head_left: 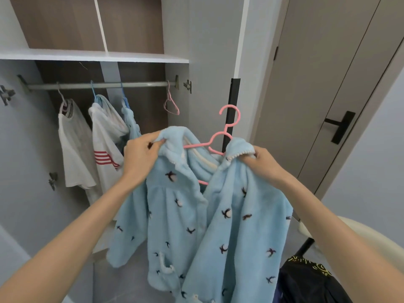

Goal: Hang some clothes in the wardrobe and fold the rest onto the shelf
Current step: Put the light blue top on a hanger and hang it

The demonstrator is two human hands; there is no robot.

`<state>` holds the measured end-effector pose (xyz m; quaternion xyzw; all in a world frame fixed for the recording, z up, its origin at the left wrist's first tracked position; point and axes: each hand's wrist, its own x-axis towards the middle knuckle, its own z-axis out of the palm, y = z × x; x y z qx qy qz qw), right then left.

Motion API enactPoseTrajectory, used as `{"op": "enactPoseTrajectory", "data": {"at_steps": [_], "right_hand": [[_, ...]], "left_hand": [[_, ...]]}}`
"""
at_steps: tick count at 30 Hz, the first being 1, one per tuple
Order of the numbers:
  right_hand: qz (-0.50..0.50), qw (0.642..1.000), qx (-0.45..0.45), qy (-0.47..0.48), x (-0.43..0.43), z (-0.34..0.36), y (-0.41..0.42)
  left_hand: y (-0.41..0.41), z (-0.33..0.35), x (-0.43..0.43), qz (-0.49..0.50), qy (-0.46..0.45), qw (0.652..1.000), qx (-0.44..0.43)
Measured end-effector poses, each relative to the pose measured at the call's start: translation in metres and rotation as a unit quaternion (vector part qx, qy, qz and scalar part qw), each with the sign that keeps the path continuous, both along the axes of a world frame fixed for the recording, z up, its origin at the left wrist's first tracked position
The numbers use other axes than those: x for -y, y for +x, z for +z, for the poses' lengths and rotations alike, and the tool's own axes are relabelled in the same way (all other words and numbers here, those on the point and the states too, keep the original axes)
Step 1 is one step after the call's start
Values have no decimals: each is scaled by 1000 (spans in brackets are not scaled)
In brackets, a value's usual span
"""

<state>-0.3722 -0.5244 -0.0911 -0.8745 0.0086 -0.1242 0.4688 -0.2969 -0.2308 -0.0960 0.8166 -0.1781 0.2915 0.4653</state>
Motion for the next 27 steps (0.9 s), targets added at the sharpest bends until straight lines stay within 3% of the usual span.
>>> {"op": "enactPoseTrajectory", "data": {"at_steps": [4, 8, 11, 14, 18, 22, 27], "right_hand": [[-45, 998, 23, -47, -10, -8, 3], [-27, 997, 76, 3, -22, -10, 6], [0, 994, 110, -5, -35, -12, 8], [12, 990, 137, -14, -41, -8, 9], [6, 986, 155, -60, -30, 3, 1], [-72, 976, 140, -150, 7, 4, -6], [-112, 980, 128, -98, 29, -9, -8]], "left_hand": [[-6, 5, 2, -13, -30, 999, 32], [0, 5, -8, 5, 241, 970, -18], [-9, 11, 1, -51, 272, 961, 9], [-10, 9, 25, -81, 369, 925, 49], [0, 18, 38, -81, 325, 937, 96], [13, 14, 35, -101, 252, 960, 68], [25, 3, 39, -114, 224, 966, 65]]}}
